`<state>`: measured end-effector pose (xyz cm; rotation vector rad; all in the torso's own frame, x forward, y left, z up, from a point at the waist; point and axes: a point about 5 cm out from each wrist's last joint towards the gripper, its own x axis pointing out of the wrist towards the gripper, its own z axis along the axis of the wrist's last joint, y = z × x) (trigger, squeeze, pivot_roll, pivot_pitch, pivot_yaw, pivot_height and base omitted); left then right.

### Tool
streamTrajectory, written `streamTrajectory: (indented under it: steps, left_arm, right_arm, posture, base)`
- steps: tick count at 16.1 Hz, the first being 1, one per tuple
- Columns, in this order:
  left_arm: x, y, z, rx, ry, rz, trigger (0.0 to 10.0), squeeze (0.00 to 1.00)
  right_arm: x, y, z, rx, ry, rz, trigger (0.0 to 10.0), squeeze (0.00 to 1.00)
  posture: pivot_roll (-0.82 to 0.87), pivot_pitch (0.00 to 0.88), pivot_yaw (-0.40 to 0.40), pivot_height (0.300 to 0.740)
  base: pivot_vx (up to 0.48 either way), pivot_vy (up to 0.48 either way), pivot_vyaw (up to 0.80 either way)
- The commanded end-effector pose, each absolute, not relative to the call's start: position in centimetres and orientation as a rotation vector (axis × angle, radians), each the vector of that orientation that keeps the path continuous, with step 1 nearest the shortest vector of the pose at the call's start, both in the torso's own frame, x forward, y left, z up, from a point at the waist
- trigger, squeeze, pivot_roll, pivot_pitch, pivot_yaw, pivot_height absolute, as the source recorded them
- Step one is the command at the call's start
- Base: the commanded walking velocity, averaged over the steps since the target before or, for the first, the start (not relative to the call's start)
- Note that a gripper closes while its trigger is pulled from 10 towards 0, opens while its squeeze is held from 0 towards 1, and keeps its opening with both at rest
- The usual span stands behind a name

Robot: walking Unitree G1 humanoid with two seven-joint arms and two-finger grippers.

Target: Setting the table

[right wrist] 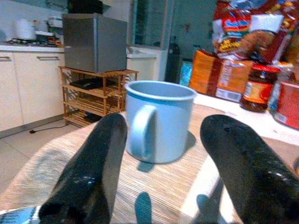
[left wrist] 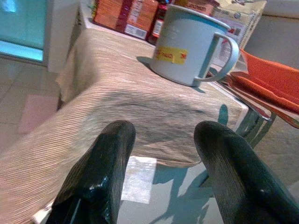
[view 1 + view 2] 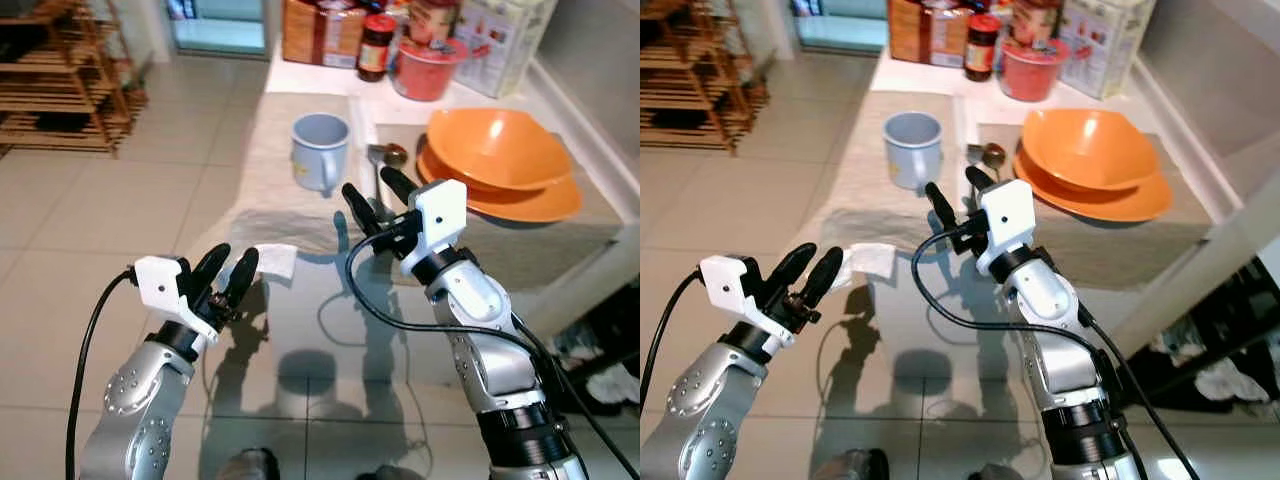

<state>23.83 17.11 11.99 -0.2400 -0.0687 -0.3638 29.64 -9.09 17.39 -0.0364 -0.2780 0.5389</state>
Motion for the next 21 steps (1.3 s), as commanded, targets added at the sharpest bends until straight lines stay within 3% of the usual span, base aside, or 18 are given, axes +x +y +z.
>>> streamTrajectory:
  steps: [1,3,4,6,11,12,13,21]
  left_arm:
    - [23.8,16.7,12.6,-0.217,-0.097,-0.392,10.0,0.00]
    - [23.8,16.6,12.9,-0.207,-0.108,-0.397,10.0,0.00]
    - [23.8,16.5,13.1,-0.202,-0.116,-0.401,10.0,0.00]
    - [23.7,16.2,13.4,-0.177,-0.120,-0.418,10.0,0.00]
    - [23.3,15.6,14.0,-0.172,-0.136,-0.433,10.0,0.00]
    - [23.3,15.6,14.1,-0.171,-0.139,-0.434,10.0,0.00]
    - [23.3,15.6,14.2,-0.167,-0.141,-0.436,10.0,0.00]
    - [23.1,15.4,15.0,-0.155,-0.159,-0.435,10.0,0.00]
  right_arm:
    - [29.9,-8.8,17.3,-0.012,-0.273,0.551,10.0,1.00]
    - [30.8,-8.0,16.2,0.024,-0.223,0.528,10.0,1.00]
    - [31.3,-6.8,15.9,0.051,-0.208,0.566,10.0,0.00]
    - [32.4,-5.0,16.8,0.059,-0.221,0.605,10.0,0.00]
    - [33.8,-5.6,16.9,0.017,-0.224,0.478,10.0,0.00]
    - [34.0,-5.5,16.8,0.009,-0.216,0.469,4.5,0.00]
    - [34.0,-5.5,16.7,0.003,-0.210,0.462,0.0,0.00]
    - [34.8,-3.9,16.8,0.023,-0.198,0.517,0.0,0.00]
  posture:
    - [-0.05,0.083,-0.030,0.740]
    - [-0.04,0.085,-0.027,0.740]
    - [-0.03,0.085,-0.027,0.740]
    - [-0.02,0.089,-0.036,0.740]
    - [-0.02,0.100,-0.039,0.740]
    - [-0.02,0.100,-0.041,0.740]
    - [-0.01,0.101,-0.042,0.740]
    - [-0.01,0.101,-0.050,0.740]
  base:
    - [0.000,0.000,0.00]
    - [0.000,0.000,0.00]
    - [0.000,0.000,0.00]
    - [0.000,0.000,0.00]
    - [0.000,0.000,0.00]
    - [0.000,0.000,0.00]
    - [0.000,0.000,0.00]
    - [0.000,0.000,0.00]
